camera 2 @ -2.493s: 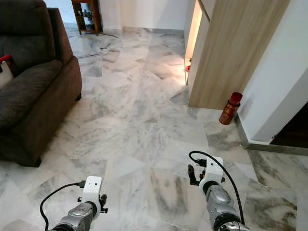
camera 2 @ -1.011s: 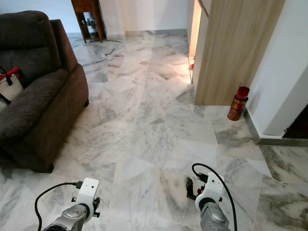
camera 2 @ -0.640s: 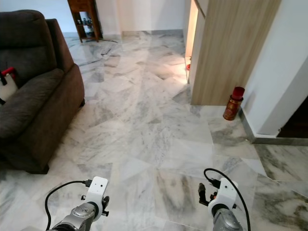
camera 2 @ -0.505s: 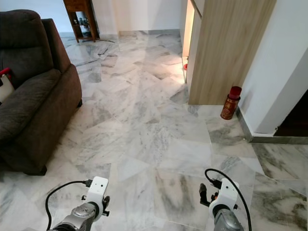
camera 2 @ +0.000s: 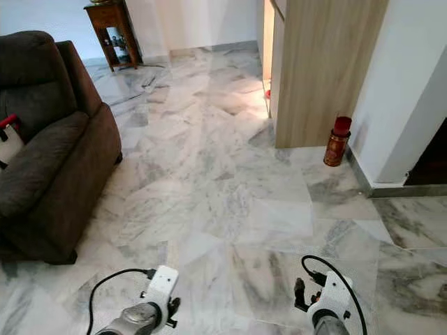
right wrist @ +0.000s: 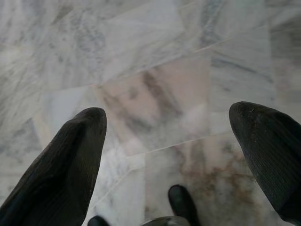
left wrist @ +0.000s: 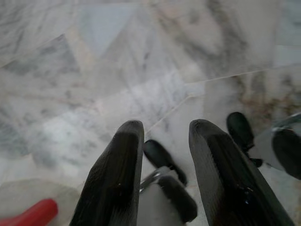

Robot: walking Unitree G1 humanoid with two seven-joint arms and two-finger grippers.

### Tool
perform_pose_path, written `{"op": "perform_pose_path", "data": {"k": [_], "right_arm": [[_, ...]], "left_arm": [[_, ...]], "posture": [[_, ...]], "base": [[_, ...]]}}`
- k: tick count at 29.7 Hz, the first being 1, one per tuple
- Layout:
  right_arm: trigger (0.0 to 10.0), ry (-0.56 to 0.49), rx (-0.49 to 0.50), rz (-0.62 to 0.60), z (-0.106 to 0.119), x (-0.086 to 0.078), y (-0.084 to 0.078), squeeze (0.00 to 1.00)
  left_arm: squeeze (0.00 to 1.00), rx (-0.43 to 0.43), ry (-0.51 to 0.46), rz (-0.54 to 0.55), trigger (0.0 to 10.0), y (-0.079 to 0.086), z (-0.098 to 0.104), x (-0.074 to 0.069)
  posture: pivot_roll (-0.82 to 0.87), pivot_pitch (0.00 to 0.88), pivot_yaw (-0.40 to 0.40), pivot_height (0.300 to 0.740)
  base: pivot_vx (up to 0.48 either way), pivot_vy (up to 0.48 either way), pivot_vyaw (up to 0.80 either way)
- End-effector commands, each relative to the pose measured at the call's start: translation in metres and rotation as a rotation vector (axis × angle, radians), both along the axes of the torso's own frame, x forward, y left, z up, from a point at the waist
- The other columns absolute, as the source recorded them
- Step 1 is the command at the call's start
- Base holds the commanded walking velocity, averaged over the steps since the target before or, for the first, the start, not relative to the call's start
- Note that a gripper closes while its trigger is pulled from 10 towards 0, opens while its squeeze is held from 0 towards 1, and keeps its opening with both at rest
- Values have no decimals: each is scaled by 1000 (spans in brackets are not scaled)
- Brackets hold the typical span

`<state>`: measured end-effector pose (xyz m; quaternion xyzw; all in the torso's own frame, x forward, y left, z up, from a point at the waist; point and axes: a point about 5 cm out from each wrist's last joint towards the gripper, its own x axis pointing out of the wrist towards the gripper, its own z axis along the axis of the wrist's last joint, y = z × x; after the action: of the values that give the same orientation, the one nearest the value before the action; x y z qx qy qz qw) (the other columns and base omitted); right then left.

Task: Picking trash to rubbish bin

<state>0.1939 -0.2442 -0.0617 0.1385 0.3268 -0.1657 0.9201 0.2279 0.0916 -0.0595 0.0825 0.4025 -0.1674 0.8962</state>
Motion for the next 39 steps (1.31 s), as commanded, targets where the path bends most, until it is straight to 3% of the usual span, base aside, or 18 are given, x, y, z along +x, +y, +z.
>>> {"op": "perform_pose_path", "data": {"k": [1,11,21,25,30,39], "right_arm": [[10000,14,3,9,-2,-2,3,0],[10000,-2,-5,19,3,7,0,0],[10000,-31,-39,159,20,39,7,0],[10000,-41,-46,202,25,50,16,0],[10000,-46,-37,212,24,51,24,0],[10000,-46,-68,235,28,56,18,0]], "left_arm": [[0,21,0,-3,10000,4,1,3],[0,28,3,102,10000,20,0,5],[0,-1,-21,256,10000,34,4,11],[0,-7,-30,278,10000,36,5,14],[0,7,-29,252,10000,37,5,14],[0,19,-44,282,10000,45,8,18]], "posture": [[-347,0,84,740],[-335,0,60,740],[-233,0,-67,740],[-223,0,-42,740],[-240,0,-14,740],[-220,0,-21,740]], "base": [[0,0,0],[0,0,0],[0,0,0],[0,0,0],[0,0,0],[0,0,0]]}}
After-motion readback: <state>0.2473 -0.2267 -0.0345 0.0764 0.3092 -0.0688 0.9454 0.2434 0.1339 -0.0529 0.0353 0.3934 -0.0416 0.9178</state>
